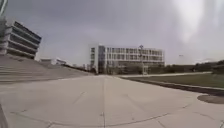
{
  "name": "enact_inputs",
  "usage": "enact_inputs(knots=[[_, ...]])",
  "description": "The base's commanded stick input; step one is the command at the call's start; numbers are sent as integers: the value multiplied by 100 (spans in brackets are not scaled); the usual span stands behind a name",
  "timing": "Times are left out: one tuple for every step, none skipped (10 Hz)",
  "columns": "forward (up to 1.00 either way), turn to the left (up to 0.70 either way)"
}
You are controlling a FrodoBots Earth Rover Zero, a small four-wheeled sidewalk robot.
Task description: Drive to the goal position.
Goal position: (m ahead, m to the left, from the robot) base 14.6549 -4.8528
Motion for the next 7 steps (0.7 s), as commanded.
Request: enact_inputs(knots=[[0,0],[0,0],[0,0],[0,0],[0,0],[0,0],[0,0]])
